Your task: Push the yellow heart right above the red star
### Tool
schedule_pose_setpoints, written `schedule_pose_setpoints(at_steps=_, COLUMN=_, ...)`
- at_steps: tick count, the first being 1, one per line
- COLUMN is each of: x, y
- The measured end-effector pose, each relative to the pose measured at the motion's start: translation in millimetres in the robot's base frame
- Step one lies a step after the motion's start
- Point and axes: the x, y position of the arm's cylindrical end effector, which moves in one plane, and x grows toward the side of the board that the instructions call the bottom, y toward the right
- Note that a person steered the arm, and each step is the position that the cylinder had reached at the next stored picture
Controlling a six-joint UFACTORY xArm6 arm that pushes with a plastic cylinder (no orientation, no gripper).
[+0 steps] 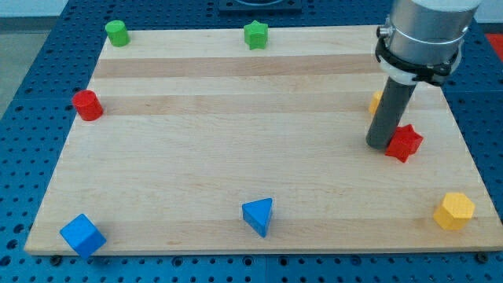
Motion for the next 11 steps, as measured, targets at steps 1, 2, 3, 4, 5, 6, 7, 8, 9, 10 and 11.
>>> schedule_pose_setpoints(at_steps=1, x=-3, y=2)
schedule_pose_setpoints(at_steps=2, x=-24, y=2)
schedule_pose_setpoints(at_steps=3, x=-55, y=0)
schedule_pose_setpoints(at_steps=4, x=-86, y=1)
schedule_pose_setpoints(at_steps=5, x=-92, y=19)
schedule_pose_setpoints(at_steps=6, x=-92, y=38)
schedule_pose_setpoints(at_steps=7, x=-92, y=50)
schedule_pose_setpoints(at_steps=8, x=-92, y=52)
schedule_pose_setpoints(at_steps=9, x=-94, y=52)
schedule_pose_setpoints(at_steps=10, x=-104, y=52)
schedule_pose_setpoints(at_steps=11, x=-106, y=52)
